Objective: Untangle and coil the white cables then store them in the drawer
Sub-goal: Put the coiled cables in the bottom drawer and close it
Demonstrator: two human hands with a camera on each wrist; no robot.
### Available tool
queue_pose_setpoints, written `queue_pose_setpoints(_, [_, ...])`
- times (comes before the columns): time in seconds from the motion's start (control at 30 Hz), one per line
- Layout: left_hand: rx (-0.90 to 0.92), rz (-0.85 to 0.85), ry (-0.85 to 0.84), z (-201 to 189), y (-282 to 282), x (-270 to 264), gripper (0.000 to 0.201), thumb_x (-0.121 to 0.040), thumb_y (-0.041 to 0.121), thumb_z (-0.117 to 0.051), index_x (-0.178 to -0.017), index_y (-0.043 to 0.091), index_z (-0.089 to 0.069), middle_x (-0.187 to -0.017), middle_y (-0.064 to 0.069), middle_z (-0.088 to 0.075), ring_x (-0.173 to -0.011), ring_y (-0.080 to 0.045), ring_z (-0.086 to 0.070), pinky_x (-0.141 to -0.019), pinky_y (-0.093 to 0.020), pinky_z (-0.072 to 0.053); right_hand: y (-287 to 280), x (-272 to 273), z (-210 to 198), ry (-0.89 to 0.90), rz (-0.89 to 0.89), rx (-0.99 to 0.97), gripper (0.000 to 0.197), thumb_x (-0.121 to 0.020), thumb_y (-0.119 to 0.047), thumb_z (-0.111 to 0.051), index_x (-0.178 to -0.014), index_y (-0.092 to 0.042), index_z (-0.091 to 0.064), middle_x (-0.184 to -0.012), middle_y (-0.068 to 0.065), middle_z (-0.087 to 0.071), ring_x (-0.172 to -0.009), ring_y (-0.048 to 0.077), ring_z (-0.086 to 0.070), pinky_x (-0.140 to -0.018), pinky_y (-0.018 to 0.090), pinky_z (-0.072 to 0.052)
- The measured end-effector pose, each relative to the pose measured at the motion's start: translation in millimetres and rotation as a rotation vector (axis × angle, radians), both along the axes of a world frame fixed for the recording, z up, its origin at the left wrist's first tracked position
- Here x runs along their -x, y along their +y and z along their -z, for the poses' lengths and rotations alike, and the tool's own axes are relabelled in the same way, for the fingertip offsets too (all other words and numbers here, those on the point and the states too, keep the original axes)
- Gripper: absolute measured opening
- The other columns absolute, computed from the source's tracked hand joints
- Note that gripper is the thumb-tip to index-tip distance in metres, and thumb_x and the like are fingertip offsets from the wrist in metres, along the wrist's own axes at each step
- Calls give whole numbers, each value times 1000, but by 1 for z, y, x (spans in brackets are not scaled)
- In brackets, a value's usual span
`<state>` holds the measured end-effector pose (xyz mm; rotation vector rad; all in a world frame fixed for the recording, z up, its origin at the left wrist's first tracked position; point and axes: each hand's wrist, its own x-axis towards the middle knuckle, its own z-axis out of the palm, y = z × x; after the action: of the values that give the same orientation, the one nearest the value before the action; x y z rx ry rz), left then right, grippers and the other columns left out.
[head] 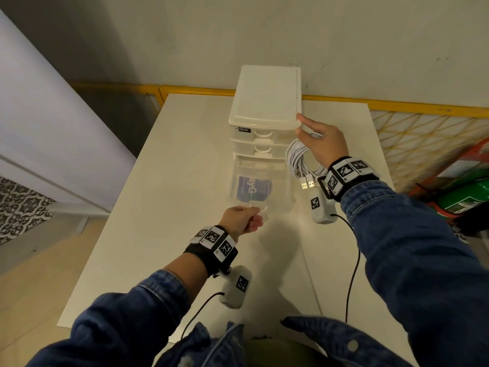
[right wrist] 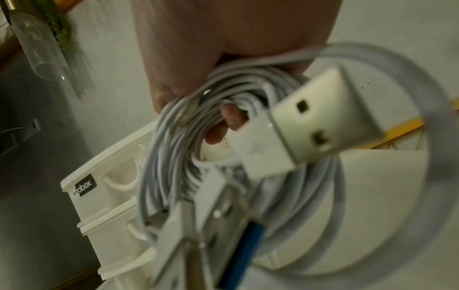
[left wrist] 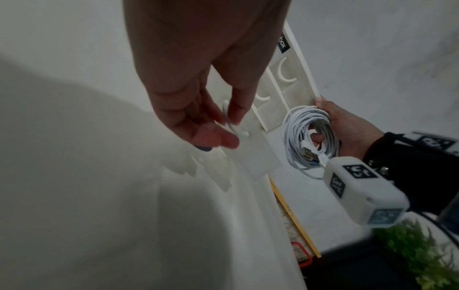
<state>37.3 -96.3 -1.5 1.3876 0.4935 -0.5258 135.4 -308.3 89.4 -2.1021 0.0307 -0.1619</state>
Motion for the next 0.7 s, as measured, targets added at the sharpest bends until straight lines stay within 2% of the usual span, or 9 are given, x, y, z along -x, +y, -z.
queue_pose_setpoints(0.13, [-184,303,-24,-15,18,-4,25,-84,31,-66,-81,6,-65,-69,-6,-68,-52,-11,-62,-55,-22,-51,3,8,-6,8,16,61,45,-82,-46,-61,-126,-44,-50,-126,-5,-62,-117,10,-54,-94,17,-38])
queue_pose_setpoints(0.23, [-351,576,-81,-40,29,-8,31,-85,37,-64,-80,6,-66,-62,-2,-67,-45,-9,-57,-48,-20,-45,7,22,-8,-80,109,34,49,-83,-44,-63,-129,-36,-50,-93,-4,-66,-87,7,-59,-83,16,-42])
queue_pose_setpoints(0.27, [-374,589,-155,-49,30,-10,30,-85,35,-64,-80,6,-66,-60,-2,-65,-43,-9,-55,-46,-20,-42,10,27,-9,-111,147,-19,43,-83,-42,-64,-124,-33,-56,-93,-5,-65,-86,5,-58,-83,17,-44])
queue_pose_setpoints(0.33, [-378,487,-374,-67,28,-17,25,-85,33,-65,-80,9,-63,-62,-2,-63,-46,-10,-53,-48,-22,-41,18,35,-10,-155,193,-137,27,-83,-37,-65,-105,-23,-68,-95,-7,-68,-83,-1,-60,-83,19,-49])
queue_pose_setpoints(0.4, [-388,351,-564,-79,21,-27,30,-80,39,-69,-95,15,-60,-77,-2,-62,-63,-11,-58,-59,-23,-46,31,40,-8,-168,221,-260,19,-84,-32,-65,-95,-17,-70,-90,-5,-70,-77,-8,-60,-78,17,-50])
queue_pose_setpoints(0.43, [-404,329,-621,-83,17,-32,42,-78,42,-70,-108,17,-56,-89,-1,-61,-75,-12,-60,-67,-22,-48,40,42,-6,-165,236,-322,17,-84,-31,-65,-94,-17,-69,-89,-5,-69,-77,-6,-60,-76,17,-50])
queue_pose_setpoints(0.53, [-351,339,-685,-85,4,-43,68,-78,42,-70,-133,18,-40,-113,2,-57,-97,-9,-59,-80,-25,-51,69,44,4,-128,287,-492,10,-86,-30,-62,-90,-22,-66,-86,-4,-68,-78,9,-62,-74,28,-52])
queue_pose_setpoints(0.6, [-356,339,-718,-83,0,-50,61,-83,34,-67,-134,14,-38,-114,4,-57,-98,-8,-59,-81,-22,-49,85,43,11,-101,316,-577,10,-87,-33,-61,-87,-24,-65,-82,-3,-67,-73,13,-62,-68,30,-52])
queue_pose_setpoints(0.7, [-505,322,-781,-75,5,-65,47,-88,23,-62,-129,10,-43,-112,-3,-61,-101,-19,-61,-81,-23,-45,99,39,21,-34,341,-649,16,-89,-37,-57,-89,-23,-64,-71,-2,-62,-56,15,-52,-53,29,-46])
